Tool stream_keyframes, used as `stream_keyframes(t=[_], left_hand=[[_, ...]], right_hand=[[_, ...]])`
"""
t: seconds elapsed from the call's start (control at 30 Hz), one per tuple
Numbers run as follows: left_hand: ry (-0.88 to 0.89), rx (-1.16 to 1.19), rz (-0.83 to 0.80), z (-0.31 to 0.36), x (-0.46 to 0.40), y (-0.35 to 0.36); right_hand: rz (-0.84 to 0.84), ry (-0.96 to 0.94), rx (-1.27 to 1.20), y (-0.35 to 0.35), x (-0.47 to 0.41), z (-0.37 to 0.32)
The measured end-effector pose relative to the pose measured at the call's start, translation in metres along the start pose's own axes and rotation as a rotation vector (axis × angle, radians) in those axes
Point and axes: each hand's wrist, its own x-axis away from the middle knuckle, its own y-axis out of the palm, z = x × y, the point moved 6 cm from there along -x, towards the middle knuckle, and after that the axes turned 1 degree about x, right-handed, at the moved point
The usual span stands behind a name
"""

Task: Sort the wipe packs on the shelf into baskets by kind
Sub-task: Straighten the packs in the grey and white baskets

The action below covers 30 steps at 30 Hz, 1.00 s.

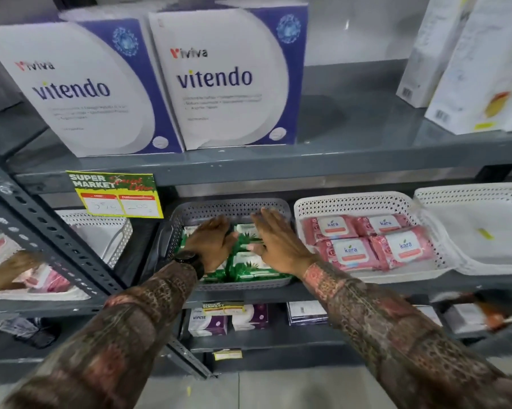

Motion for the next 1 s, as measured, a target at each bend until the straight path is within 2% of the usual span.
stream_keyframes(t=[0.13, 0.23, 0.33, 0.47, 0.57, 0.77, 0.9, 1.0], left_hand=[[0.108, 0.095, 0.19, 0.086, -0.008, -0.033], [0.205, 0.144, 0.237, 0.162, -0.014, -0.036], [0.248, 0.105, 0.155, 0.228, -0.021, -0.021], [0.221, 0.0, -0.134, 0.287, -0.036, 0.031], [0.185, -0.071, -0.23, 0.303, -0.04, 0.055], [0.148, -0.068, -0.234, 0.302, -0.047, 0.07], [0.153, -0.051, -0.249, 0.291, -0.049, 0.065], [0.165, -0.093, -0.259, 0.278, -0.046, 0.069]], right_hand=[[0.111, 0.037, -0.034, -0.065, 0.042, 0.041], [0.156, 0.169, -0.017, -0.104, 0.08, 0.1], [0.134, 0.284, 0.013, -0.129, 0.122, 0.168], [-0.011, 0.283, 0.099, -0.137, 0.168, 0.239], [-0.096, 0.213, 0.135, -0.133, 0.178, 0.258], [-0.059, 0.096, 0.279, -0.124, 0.169, 0.264], [-0.067, 0.156, 0.129, -0.125, 0.172, 0.274], [-0.129, 0.118, 0.166, -0.116, 0.169, 0.271]])
